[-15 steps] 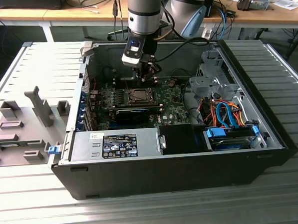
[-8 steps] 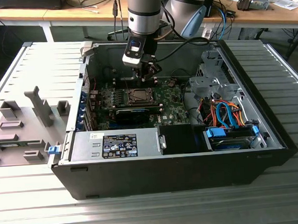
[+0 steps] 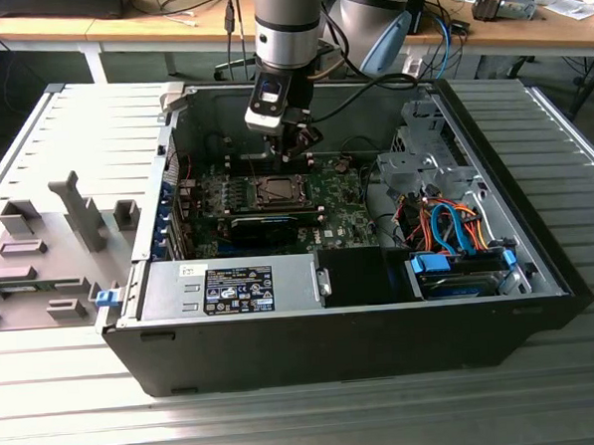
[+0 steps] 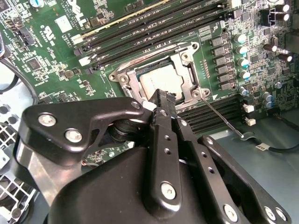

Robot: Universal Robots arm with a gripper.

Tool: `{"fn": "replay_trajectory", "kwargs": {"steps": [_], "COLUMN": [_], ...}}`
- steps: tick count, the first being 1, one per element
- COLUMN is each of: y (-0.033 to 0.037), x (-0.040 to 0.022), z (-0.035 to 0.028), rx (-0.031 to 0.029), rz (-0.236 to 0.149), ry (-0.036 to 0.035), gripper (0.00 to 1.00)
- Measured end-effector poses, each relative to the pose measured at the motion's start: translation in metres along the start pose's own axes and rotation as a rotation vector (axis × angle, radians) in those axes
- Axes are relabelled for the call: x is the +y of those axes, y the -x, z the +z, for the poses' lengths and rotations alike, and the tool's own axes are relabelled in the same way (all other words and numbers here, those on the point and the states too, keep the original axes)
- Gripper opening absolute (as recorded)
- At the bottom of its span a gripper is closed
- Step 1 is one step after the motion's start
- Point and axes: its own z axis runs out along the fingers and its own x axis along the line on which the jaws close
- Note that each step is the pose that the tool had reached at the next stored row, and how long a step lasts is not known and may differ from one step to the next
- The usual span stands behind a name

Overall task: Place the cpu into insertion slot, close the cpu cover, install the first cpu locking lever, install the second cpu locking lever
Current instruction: 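Install the first cpu locking lever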

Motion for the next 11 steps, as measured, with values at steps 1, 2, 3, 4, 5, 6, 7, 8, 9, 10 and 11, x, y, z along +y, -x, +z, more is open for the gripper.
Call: {"fn": "replay_trajectory", "kwargs": {"steps": [1,2,3,4,5,6,7,8,9,10,11], "y": [0.0000,0.0000,0.0000,0.0000,0.0000,0.0000,0.0000,0.0000,0.0000,0.0000,0.0000], "x": [0.0000,0.0000,0.0000,0.0000,0.0000,0.0000,0.0000,0.0000,0.0000,0.0000,0.0000], "z": [0.0000,0.0000,0.0000,0.0000,0.0000,0.0000,0.0000,0.0000,0.0000,0.0000,0.0000], "rx": [-0.0001,-0.0001,-0.0001,-0.0002,-0.0003,-0.0002,-0.0003,-0.0004,-0.0004,-0.0005,-0.0005], "rz": [-0.003,-0.005,-0.006,-0.008,-0.010,-0.012,-0.014,-0.016,-0.019,-0.021,-0.022], "ry": [0.0001,0.0001,0.0001,0.0001,0.0001,0.0003,0.0003,0.0002,0.0002,0.0002,0.0002], "gripper": [0.11,0.11,0.11,0.11,0.11,0.11,0.11,0.11,0.11,0.11,0.11]}}
